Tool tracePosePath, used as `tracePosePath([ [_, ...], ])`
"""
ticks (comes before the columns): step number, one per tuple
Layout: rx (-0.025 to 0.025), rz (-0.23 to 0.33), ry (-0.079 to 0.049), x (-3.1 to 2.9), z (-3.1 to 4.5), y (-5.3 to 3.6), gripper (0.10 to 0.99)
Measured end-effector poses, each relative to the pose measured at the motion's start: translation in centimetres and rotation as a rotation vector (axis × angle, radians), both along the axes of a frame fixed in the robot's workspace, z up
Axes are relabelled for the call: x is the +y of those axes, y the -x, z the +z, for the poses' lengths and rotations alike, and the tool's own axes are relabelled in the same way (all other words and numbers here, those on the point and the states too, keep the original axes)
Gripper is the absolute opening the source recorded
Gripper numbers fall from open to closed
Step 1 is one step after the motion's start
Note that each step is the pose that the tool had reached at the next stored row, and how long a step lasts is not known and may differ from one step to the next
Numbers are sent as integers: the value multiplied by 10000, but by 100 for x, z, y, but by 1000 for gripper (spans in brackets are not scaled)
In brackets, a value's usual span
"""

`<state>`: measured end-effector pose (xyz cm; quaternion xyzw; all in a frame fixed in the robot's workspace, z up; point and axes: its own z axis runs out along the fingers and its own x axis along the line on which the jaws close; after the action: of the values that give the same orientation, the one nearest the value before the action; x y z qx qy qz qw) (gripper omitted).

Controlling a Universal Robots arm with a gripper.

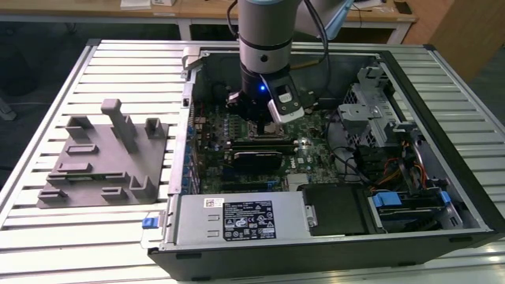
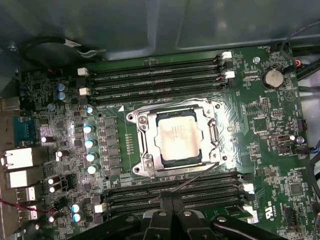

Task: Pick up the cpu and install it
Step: 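Install the second cpu locking lever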

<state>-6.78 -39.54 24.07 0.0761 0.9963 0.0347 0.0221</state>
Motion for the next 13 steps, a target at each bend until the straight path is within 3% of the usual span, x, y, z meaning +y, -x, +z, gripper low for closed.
tracePosePath([
  [1,34,4,-52,-3,-1,-1,106],
  [4,267,0,-368,-23,-3,-6,106],
  [8,514,-2,-513,-50,-20,-20,106],
  [11,644,-5,-549,-60,-38,-33,106],
  [13,659,-6,-546,-61,-36,-33,106],
])
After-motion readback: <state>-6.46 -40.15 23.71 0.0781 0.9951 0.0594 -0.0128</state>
